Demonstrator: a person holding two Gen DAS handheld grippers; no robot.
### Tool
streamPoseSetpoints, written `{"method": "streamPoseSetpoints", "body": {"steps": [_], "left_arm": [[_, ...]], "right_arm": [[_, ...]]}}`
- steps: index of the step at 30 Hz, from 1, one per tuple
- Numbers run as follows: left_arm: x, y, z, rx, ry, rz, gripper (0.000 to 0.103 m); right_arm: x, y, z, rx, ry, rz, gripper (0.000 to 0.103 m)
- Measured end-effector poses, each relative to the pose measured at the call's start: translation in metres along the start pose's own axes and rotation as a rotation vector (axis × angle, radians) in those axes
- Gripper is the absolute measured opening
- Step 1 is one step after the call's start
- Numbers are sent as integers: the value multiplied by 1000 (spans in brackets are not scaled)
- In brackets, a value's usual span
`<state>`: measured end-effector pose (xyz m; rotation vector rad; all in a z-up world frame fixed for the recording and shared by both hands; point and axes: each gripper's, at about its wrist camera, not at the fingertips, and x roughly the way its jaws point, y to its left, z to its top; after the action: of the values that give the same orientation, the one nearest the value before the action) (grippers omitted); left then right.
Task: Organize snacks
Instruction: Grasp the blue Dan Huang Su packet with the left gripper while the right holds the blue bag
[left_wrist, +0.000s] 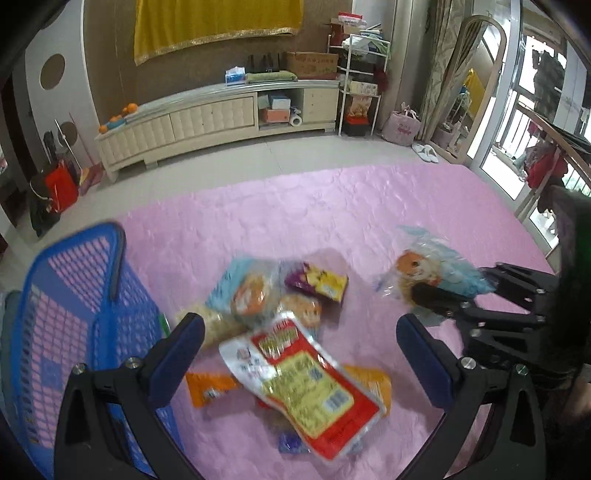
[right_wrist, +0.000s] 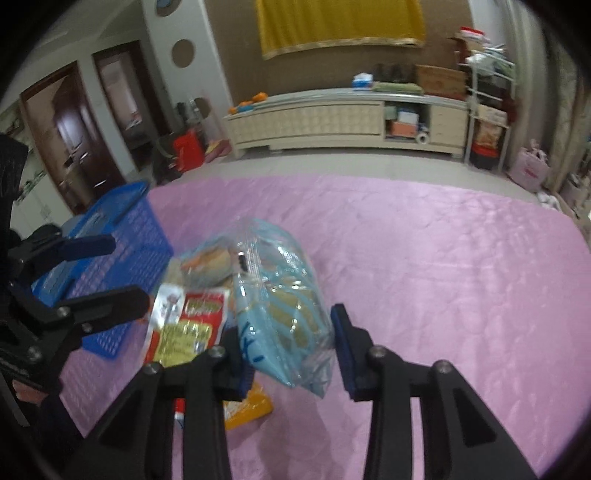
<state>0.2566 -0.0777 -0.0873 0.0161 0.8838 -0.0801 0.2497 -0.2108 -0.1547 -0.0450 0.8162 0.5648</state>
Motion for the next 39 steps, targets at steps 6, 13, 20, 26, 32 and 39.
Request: {"method": "streamPoseSetpoints", "body": {"steps": [6, 13, 20, 26, 32, 39], "left_arm": [[11, 14, 28, -17, 38, -77, 103], [47, 29, 50, -41, 161, -110, 103], [88, 34, 65, -18, 277, -77, 103], [118, 34, 60, 39, 377, -49, 103], [146, 52, 63, 24, 447, -43, 103], [169, 66, 59, -11, 518, -62, 103]], "right_arm": [[2, -4, 25, 51, -17, -33, 42], [17, -3, 51, 68, 13, -60, 42], [40, -1, 49, 71, 50, -42, 42], [55, -25, 42, 120, 99, -44, 42], [66, -33, 37, 124, 132, -36, 42], [79, -32, 36, 134, 170, 25, 42]]}}
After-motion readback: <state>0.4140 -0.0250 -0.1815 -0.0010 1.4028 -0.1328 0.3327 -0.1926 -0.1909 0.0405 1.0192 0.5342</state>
